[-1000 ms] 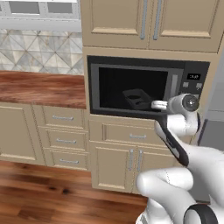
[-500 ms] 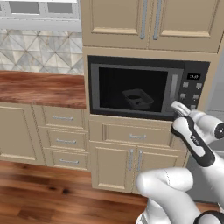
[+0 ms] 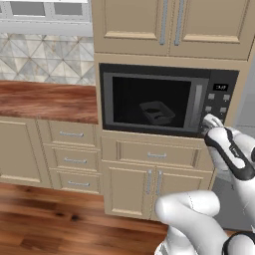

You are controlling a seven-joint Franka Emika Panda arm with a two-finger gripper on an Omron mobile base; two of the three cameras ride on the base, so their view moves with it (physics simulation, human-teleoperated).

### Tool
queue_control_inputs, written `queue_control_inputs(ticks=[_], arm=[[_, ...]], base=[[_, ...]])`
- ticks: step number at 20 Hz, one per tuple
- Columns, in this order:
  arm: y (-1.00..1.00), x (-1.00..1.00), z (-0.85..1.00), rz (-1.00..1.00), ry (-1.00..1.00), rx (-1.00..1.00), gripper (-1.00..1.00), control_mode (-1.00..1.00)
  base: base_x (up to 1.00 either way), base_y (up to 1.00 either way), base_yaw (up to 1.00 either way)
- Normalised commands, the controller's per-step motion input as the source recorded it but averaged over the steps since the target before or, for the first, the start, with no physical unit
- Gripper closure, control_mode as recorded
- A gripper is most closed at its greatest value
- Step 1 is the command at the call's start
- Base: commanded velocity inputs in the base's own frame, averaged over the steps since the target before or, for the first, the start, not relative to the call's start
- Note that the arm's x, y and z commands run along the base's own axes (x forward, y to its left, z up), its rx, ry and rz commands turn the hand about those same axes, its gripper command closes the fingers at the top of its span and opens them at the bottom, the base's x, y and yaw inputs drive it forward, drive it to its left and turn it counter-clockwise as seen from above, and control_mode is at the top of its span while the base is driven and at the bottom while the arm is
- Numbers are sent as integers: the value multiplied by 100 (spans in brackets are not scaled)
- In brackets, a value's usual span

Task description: Place the tupperware containing the shrimp and carrot meal in the microwave. Close the microwave door and press the start button to reheat the meal.

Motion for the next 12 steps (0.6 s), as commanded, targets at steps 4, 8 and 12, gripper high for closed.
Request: queue_control_inputs(ticks=[4, 8, 12], arm=[[-33, -14, 28, 0, 1, 14, 100, -100], [-18, -4, 24, 0, 8, 11, 100, -100], [-7, 0, 13, 0, 15, 1, 100, -100]], base=[[0, 0, 0], [0, 0, 0], [0, 0, 0]])
